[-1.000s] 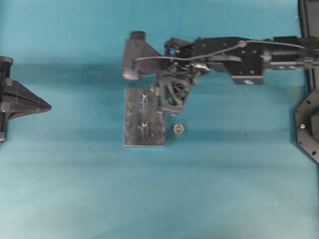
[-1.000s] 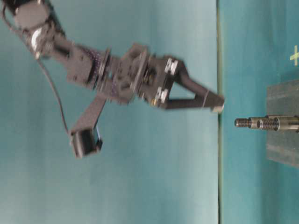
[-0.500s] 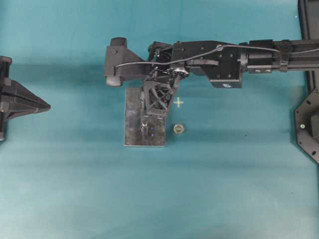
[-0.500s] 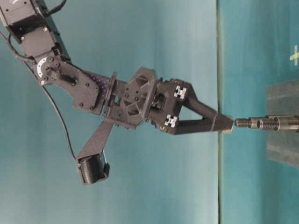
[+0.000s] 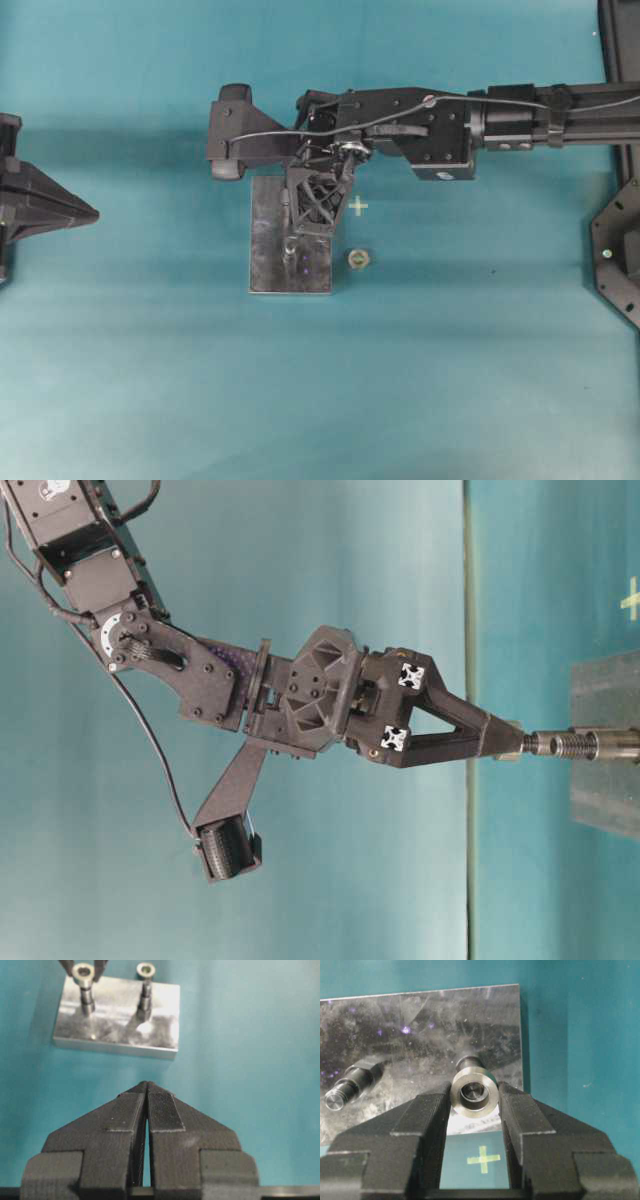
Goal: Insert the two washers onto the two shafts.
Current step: 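Lower the held washer down onto the upper shaft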
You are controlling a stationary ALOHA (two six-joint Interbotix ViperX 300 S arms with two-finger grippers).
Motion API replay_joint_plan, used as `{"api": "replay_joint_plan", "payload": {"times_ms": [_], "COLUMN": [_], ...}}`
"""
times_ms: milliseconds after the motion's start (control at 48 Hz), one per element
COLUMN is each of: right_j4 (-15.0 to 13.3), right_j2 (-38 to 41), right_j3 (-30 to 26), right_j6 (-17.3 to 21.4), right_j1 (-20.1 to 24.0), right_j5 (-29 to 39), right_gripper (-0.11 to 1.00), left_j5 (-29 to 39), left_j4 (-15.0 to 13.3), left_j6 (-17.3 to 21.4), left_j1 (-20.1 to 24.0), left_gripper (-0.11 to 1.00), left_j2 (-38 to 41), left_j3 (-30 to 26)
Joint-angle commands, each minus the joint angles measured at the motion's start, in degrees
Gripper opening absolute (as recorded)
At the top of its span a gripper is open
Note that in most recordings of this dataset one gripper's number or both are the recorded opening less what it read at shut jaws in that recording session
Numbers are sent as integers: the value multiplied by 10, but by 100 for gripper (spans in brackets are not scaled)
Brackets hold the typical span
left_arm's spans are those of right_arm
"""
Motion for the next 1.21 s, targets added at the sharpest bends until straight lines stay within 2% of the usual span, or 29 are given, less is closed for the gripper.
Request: {"api": "replay_joint_plan", "payload": {"times_ms": [0,396,437,562,625,833,1021,1187], "right_j4": [0,0,0,0,0,11,45,45], "right_j2": [-10,-3,-2,-1,0,7,4,7], "right_j3": [-14,-16,-16,-17,-17,-17,-18,-18], "right_j6": [-7,-5,-4,-5,-5,-6,-8,-13], "right_j1": [2,0,0,-1,-1,2,24,16], "right_j5": [-2,5,5,4,1,-1,2,0], "right_gripper": [35,35,40,74,83,79,77,76], "left_j5": [-4,-4,-4,-4,-4,-4,-4,-4], "left_j4": [1,1,2,1,2,1,1,1], "left_j6": [0,-1,-1,-1,-1,-1,-2,-2], "left_j1": [-1,-1,-1,-1,-1,-1,-1,0], "left_gripper": [0,0,0,0,0,0,0,0], "left_j2": [2,2,2,2,2,2,2,2], "left_j3": [-8,-9,-8,-7,-8,-8,-7,-7]}}
